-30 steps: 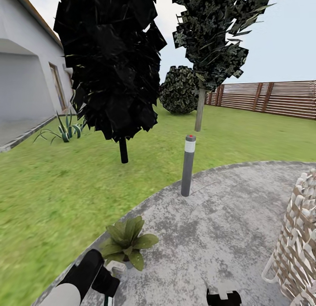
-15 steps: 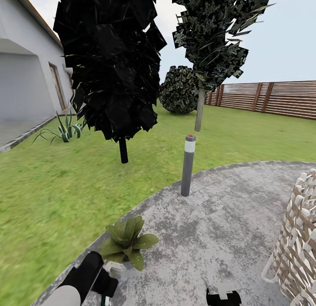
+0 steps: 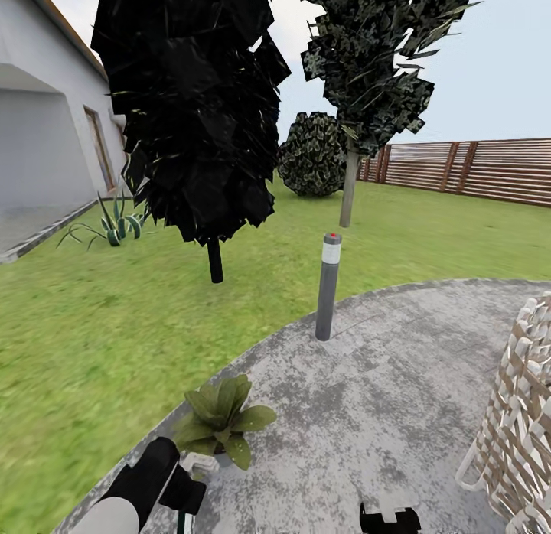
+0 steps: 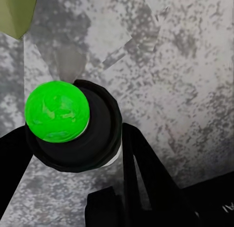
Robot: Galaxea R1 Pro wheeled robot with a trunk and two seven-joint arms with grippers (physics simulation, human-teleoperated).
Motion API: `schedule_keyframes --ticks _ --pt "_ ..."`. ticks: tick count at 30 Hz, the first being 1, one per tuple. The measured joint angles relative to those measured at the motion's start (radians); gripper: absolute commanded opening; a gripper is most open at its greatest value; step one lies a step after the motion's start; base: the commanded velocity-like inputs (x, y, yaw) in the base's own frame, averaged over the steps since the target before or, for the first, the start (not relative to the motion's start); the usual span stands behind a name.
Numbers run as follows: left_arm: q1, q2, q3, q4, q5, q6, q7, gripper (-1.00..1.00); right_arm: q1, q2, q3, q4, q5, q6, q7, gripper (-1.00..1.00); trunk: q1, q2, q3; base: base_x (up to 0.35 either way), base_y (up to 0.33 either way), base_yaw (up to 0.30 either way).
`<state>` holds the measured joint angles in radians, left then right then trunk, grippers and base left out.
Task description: Pick up the pesticide atomizer in the garden and spray insectifuge to fully cover both potted plants in the garden.
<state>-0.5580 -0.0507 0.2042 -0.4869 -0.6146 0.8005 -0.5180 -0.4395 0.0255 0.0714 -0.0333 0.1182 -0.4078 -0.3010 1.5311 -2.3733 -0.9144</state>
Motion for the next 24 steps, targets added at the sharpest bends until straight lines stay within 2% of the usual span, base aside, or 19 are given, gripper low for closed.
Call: schedule_keyframes --ticks 7,12,18,24 --pt "0.000 0.000 -0.005 0.008 -0.006 0.002 0.000 -1.00 0.000 0.000 0.000 0.000 0.000 0.000 0.000 1.00 0.027 -0.049 -0.033 0.000 0.000 0.000" --pt "0.001 0.005 -0.002 0.007 -0.007 0.001 0.002 -1.00 0.000 -0.002 0.000 0.000 0.001 0.000 -0.002 1.00 0.027 -0.049 -0.036 0.000 0.020 0.000" --pt "0.000 0.007 0.007 -0.001 -0.005 0.003 0.055 -1.00 0.000 -0.004 0.000 0.000 0.003 0.001 -0.002 1.00 0.027 -0.049 -0.036 0.000 0.260 0.000" --pt "0.000 0.007 0.009 -0.001 -0.003 0.003 0.062 -1.00 0.000 -0.004 0.000 0.000 0.004 0.001 0.000 1.00 0.027 -0.049 -0.036 0.050 0.328 0.000"
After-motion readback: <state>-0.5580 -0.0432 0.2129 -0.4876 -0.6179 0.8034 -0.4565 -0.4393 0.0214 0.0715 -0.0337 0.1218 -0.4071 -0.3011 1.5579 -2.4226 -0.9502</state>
